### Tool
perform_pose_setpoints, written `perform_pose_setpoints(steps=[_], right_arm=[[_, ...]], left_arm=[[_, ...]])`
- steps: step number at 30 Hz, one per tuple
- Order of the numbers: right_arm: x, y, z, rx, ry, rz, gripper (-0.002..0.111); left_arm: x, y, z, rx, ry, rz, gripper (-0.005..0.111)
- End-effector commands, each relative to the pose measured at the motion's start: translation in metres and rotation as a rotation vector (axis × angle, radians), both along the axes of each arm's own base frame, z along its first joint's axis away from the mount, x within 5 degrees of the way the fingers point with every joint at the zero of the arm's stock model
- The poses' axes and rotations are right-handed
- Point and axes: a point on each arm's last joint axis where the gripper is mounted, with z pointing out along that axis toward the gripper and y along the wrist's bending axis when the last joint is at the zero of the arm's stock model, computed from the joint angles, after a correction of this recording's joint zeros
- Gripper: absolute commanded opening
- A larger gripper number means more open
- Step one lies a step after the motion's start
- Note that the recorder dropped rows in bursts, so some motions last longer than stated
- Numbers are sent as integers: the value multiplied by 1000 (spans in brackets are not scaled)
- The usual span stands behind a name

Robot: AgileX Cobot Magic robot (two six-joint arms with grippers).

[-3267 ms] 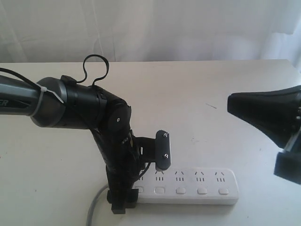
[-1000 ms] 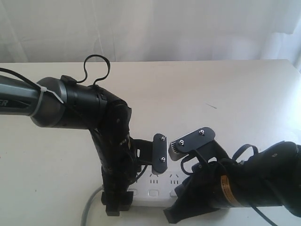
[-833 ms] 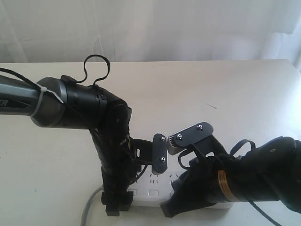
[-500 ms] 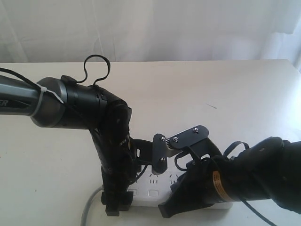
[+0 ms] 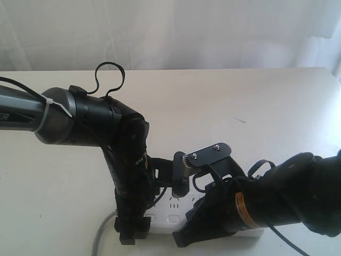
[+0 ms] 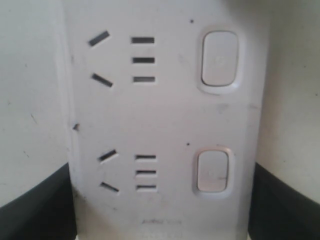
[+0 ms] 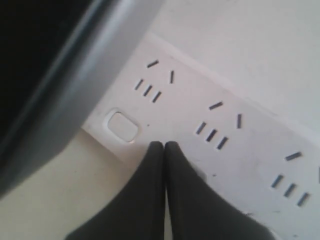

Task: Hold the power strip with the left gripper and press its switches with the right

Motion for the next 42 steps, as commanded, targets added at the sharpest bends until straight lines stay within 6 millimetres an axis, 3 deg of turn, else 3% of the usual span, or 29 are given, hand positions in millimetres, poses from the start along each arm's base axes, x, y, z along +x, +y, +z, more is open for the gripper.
perform_pose_setpoints(steps=[1, 7, 17, 42], right_arm=[[-6, -1, -11, -21, 51, 25, 0], [-2, -4, -20, -70, 40, -5, 0], [1, -5, 1, -34, -46, -26, 0], [-5, -9, -5, -47, -17, -19, 0]], left_arm=[[-7, 4, 1, 32, 51, 6, 0], [-8, 4, 1, 41, 63, 6, 0], [-8, 4, 1, 39, 60, 6, 0], [-8, 4, 1, 39, 60, 8, 0]])
